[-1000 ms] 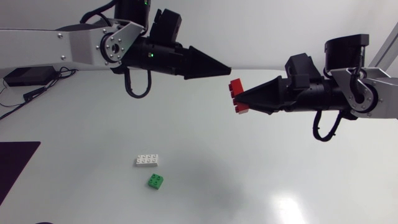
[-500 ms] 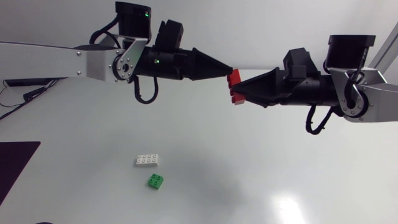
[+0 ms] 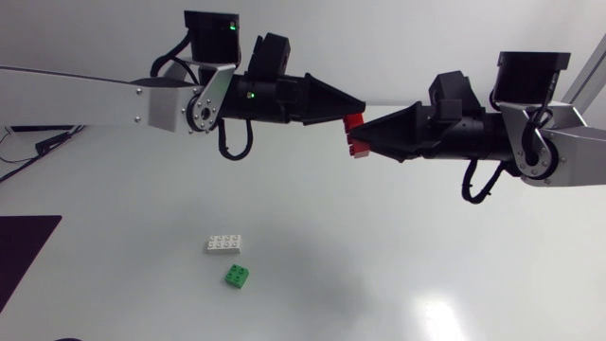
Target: Separate the duplo bricks
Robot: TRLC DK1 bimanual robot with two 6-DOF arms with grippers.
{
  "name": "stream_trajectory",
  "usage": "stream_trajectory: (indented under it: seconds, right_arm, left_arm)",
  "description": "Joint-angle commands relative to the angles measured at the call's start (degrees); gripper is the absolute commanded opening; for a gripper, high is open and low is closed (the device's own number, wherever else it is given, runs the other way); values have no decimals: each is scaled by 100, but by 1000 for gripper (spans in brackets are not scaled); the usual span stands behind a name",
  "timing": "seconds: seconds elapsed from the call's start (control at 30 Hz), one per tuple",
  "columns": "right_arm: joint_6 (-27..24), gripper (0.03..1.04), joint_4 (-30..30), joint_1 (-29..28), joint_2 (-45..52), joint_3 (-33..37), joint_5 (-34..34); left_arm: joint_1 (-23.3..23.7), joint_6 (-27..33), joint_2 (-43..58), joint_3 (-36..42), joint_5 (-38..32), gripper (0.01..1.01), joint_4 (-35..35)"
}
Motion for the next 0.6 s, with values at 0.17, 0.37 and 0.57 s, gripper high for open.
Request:
stream_trajectory:
  seconds: [0.17,0.37,0.57]
  right_arm:
    - [155,213,89,14,193,94,51]
    - [155,211,142,-12,140,67,69]
    - [111,213,238,-21,26,-12,69]
  left_arm:
    - [-33,-196,110,-228,72,585,163]
    - [-42,-249,48,-272,72,448,163]
    - [-42,-328,30,-281,89,382,206]
